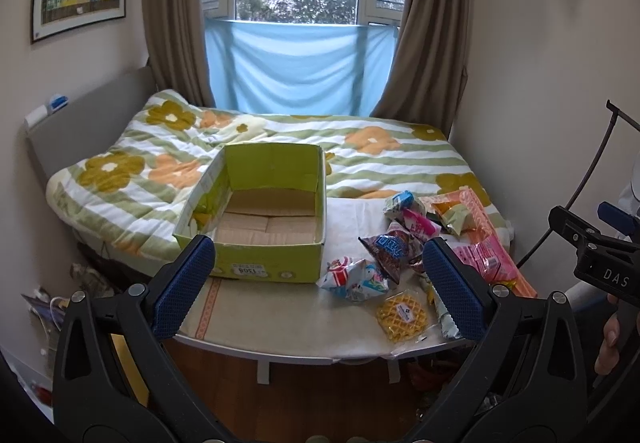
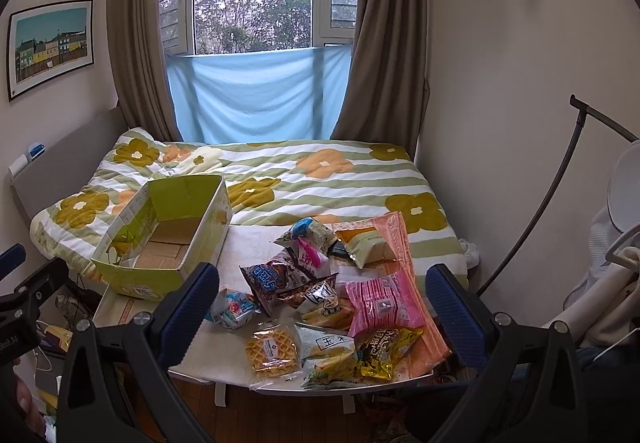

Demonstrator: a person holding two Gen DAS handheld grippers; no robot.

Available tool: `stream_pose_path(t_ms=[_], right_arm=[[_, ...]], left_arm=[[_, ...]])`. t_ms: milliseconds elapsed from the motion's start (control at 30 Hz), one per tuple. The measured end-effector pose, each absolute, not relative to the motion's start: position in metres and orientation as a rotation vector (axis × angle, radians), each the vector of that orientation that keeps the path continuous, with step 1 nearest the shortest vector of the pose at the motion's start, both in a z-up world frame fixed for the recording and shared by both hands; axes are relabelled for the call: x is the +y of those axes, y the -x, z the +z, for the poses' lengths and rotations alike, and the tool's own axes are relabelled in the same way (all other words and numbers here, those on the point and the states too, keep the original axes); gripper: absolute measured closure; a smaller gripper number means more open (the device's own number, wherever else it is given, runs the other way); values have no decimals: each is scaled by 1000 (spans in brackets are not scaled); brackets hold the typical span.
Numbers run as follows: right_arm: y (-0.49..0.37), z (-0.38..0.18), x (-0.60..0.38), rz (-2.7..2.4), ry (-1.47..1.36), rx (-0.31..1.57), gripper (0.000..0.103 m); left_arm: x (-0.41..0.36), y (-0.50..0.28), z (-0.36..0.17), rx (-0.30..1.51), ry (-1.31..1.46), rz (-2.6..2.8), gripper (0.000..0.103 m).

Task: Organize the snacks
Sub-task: 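Move both tools down toward the snack pile beside the box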

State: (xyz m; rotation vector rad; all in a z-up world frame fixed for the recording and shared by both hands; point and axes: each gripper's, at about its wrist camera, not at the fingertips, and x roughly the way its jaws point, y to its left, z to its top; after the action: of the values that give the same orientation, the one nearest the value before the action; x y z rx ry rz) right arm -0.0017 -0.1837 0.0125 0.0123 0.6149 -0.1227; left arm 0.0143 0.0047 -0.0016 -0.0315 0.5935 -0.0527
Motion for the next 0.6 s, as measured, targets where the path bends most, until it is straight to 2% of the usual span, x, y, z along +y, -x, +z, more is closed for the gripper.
stream_pose_path(t_ms=[300,600], right_arm=[[8,0,-220,-194,-39,649,0],[8,-56,-266,-255,-87,771,0]], left_arm=[[4,-35,-26,703,37,-127,0],[-39,-63,-82,828,30,-278,0]])
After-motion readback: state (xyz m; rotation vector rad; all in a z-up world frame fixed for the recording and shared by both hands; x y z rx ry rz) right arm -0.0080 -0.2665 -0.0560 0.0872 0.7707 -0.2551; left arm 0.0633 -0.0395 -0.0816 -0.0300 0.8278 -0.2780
